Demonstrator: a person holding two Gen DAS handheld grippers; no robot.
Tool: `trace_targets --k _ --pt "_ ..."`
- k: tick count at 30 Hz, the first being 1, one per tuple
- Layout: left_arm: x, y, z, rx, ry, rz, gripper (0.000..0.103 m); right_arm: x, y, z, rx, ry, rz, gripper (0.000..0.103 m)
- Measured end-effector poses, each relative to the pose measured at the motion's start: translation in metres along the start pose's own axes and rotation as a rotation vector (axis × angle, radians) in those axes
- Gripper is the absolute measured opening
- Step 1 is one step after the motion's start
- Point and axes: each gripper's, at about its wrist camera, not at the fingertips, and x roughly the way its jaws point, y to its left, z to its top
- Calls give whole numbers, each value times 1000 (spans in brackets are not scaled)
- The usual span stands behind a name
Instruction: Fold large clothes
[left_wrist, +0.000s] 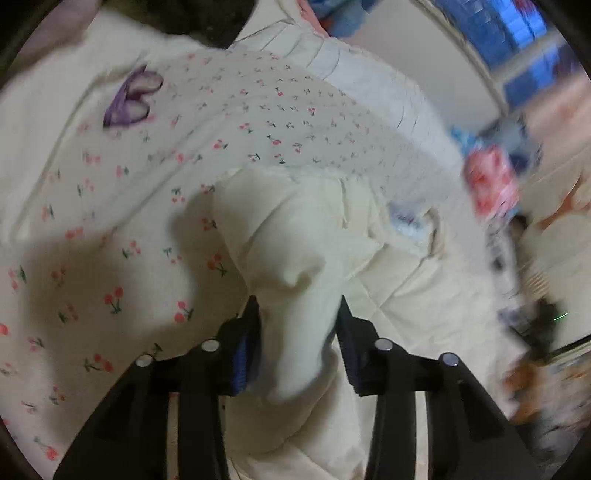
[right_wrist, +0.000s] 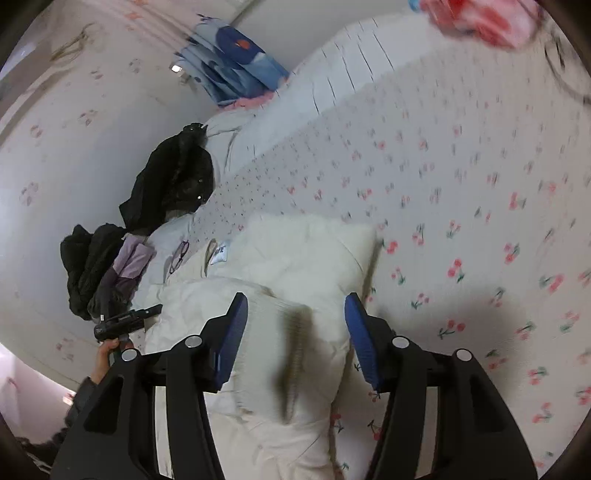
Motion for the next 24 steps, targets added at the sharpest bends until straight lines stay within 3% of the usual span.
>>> trace_targets --k 4,6,8,9,10,12,13,15,21,24 --pt "-9 -3 3 53 12 -45 45 32 -11 1 12 72 -2 70" --pt "-3 -2 5 49 28 -59 61 52 -16 1 41 116 61 71" --pt "17 2 5 18 83 -58 65 65 -5 0 -9 108 82 73" --pt "25 0 4 18 92 -33 65 67 0 -3 -47 102 81 64" --pt "29 -6 2 34 82 2 65 70 7 -6 -78 95 66 32" --pt "26 -18 -1 64 60 25 46 65 15 -10 -96 68 39 25" --pt "19 -25 -3 82 43 41 42 60 18 -11 -101 55 43 23" --pt "-3 -40 -4 104 11 9 27 36 33 -14 -117 1 72 22" --pt "-72 -114 -6 240 -157 -90 23 -65 107 -11 -275 -180 146 21" --pt "-81 -140 -2 273 -214 -132 23 -114 115 -5 -309 -281 136 21"
